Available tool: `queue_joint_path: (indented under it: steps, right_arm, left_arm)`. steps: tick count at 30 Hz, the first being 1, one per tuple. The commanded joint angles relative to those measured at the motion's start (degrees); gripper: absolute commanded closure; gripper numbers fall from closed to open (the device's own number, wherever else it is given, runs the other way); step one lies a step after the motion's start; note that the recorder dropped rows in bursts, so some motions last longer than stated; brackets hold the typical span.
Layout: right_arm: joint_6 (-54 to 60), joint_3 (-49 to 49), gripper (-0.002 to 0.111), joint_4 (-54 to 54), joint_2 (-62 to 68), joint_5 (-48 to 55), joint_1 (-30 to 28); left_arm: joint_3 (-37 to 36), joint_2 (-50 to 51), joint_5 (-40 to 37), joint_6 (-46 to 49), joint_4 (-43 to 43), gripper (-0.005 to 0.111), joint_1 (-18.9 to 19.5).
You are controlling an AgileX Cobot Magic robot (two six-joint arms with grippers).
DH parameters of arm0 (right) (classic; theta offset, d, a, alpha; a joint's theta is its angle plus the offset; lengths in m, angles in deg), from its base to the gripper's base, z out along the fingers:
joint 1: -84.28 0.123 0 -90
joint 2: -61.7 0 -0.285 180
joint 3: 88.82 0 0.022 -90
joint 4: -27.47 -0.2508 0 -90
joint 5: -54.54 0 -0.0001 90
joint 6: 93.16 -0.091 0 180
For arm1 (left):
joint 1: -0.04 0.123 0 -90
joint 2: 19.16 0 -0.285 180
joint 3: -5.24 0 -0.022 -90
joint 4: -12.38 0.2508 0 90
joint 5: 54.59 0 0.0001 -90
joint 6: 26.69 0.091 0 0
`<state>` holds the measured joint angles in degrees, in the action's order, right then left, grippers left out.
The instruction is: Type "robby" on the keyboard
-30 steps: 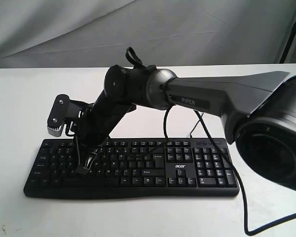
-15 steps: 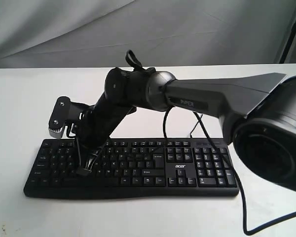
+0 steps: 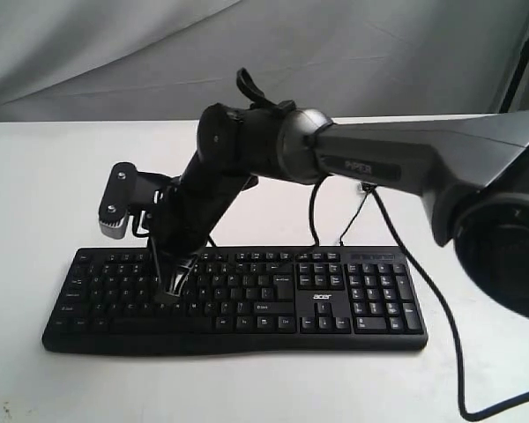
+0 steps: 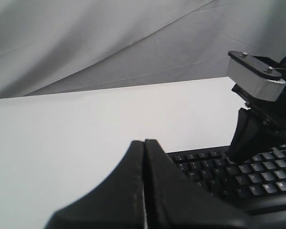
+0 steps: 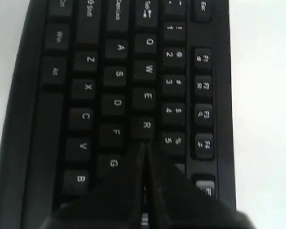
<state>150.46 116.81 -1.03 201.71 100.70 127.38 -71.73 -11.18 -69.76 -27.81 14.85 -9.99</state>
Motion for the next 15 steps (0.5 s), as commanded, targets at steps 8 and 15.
queue_joint_path:
  steps: [8,15]
  right_arm:
    - [2.11,-20.21,0.108,-1.26,-11.2,-12.25,-3.86]
    - [5.1,-21.31,0.108,-5.71,-11.81,-13.31,-4.79]
  left_arm:
    - [-0.25,-0.2,0.33,-0.16,0.27,0.107,-0.32]
    - [-0.25,-0.2,0.33,-0.16,0.27,0.107,-0.32]
